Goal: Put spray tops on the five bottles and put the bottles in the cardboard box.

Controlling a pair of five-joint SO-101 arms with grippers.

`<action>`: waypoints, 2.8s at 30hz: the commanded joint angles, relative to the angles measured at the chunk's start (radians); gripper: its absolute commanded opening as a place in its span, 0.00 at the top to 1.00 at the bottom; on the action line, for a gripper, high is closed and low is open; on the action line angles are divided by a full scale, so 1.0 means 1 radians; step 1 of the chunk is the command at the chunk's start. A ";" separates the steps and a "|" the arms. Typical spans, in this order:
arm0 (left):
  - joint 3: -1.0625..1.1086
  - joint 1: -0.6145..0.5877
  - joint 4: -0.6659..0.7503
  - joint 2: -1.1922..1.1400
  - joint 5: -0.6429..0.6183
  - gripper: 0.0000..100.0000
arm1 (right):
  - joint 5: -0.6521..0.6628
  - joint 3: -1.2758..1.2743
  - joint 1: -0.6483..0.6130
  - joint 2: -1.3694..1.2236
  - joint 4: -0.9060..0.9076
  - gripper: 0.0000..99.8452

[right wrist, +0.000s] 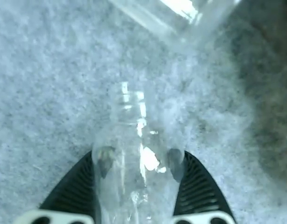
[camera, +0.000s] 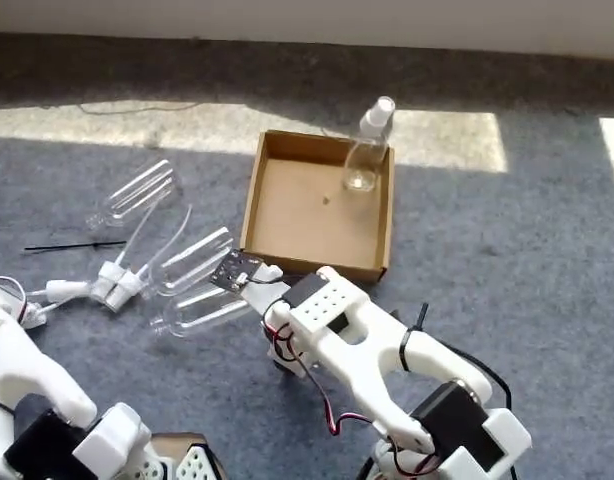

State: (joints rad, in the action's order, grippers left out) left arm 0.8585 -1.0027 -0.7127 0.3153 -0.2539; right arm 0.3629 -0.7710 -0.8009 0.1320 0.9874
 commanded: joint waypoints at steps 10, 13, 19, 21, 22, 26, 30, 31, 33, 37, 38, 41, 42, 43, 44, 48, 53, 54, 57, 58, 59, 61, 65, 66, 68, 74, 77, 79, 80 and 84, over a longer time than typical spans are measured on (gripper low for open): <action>-0.012 0.021 -0.032 0.036 -0.046 0.78 | -0.011 0.033 0.015 0.007 -0.001 0.99; -0.005 0.018 -0.032 0.035 -0.046 0.78 | -0.011 0.033 0.015 0.007 -0.001 0.99; 0.048 0.019 0.011 0.035 -0.046 0.78 | -0.011 0.033 0.015 0.007 -0.001 0.99; 0.074 0.019 0.057 0.035 -0.046 0.78 | -0.011 0.033 0.015 0.008 -0.001 0.99; 0.088 0.019 0.072 0.035 -0.046 0.78 | -0.011 0.033 0.015 0.008 -0.001 0.99; 0.111 0.016 0.094 0.035 -0.044 0.78 | -0.011 0.033 0.015 0.008 -0.001 0.99; 0.134 0.015 0.141 0.033 -0.038 0.78 | -0.011 0.031 0.015 0.012 -0.001 0.99; 0.151 0.015 0.166 0.033 -0.037 0.78 | -0.011 0.031 0.015 0.012 -0.001 0.99; 0.185 0.015 0.209 0.033 -0.035 0.78 | -0.011 0.031 0.015 0.012 -0.001 0.99; 0.203 0.013 0.226 0.035 0.100 0.78 | -0.009 0.031 0.015 0.012 -0.001 0.99; 0.200 0.013 0.224 0.035 0.129 0.78 | -0.008 0.031 0.015 0.012 -0.001 0.99; 0.182 0.013 0.227 0.036 0.204 0.78 | -0.008 0.031 0.015 0.012 -0.001 0.99; 0.168 0.013 0.226 0.036 0.238 0.78 | -0.008 0.031 0.015 0.012 -0.001 0.99; 0.157 0.013 0.224 0.036 0.270 0.78 | -0.008 0.031 0.015 0.012 -0.001 0.99; 0.148 0.015 0.224 0.036 0.296 0.78 | -0.008 0.031 0.015 0.012 -0.001 0.99; 0.137 0.019 0.224 0.036 0.333 0.78 | -0.008 0.031 0.015 0.010 -0.001 0.99; 0.142 0.021 0.224 0.035 0.334 0.78 | -0.008 0.031 0.015 0.008 -0.001 0.99; 0.140 0.022 0.224 0.035 0.336 0.79 | -0.008 0.031 0.015 0.008 -0.001 0.99; 0.136 0.022 0.227 0.035 0.339 0.87 | -0.009 0.031 0.015 0.012 -0.001 0.99; 0.136 0.022 0.227 0.035 0.344 0.90 | -0.009 0.031 0.015 0.012 -0.001 0.99; 0.136 0.024 0.227 0.035 0.364 0.92 | -0.009 0.031 0.015 0.012 -0.001 0.99; 0.140 0.038 0.227 0.035 0.404 0.95 | -0.009 0.030 0.015 0.012 -0.001 0.99; 0.137 0.042 0.227 0.035 0.411 0.96 | -0.009 0.030 0.015 0.012 -0.001 0.99; 0.134 0.042 0.229 0.035 0.417 0.96 | -0.009 0.030 0.015 0.012 -0.001 0.99; 0.107 0.042 0.238 0.035 0.420 0.96 | -0.009 0.030 0.015 0.012 -0.001 0.99; 0.024 0.056 0.213 0.035 0.677 0.96 | -0.009 0.030 0.015 0.012 -0.001 0.99; 0.025 0.059 0.104 0.036 0.809 0.96 | -0.009 0.031 0.015 0.008 -0.001 0.99; 0.025 0.059 0.009 0.036 0.862 0.96 | -0.009 0.031 0.015 0.008 -0.001 0.99; 0.025 0.058 -0.038 0.036 0.881 0.96 | -0.009 0.031 0.015 0.008 -0.001 0.99; 0.025 0.051 -0.180 0.044 0.922 0.95 | -0.009 0.031 0.015 0.007 -0.001 0.99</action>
State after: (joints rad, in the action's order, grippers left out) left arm 0.9244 -0.9643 -0.8017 0.3153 0.6360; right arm 0.3629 -0.7710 -0.8009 0.1320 0.9874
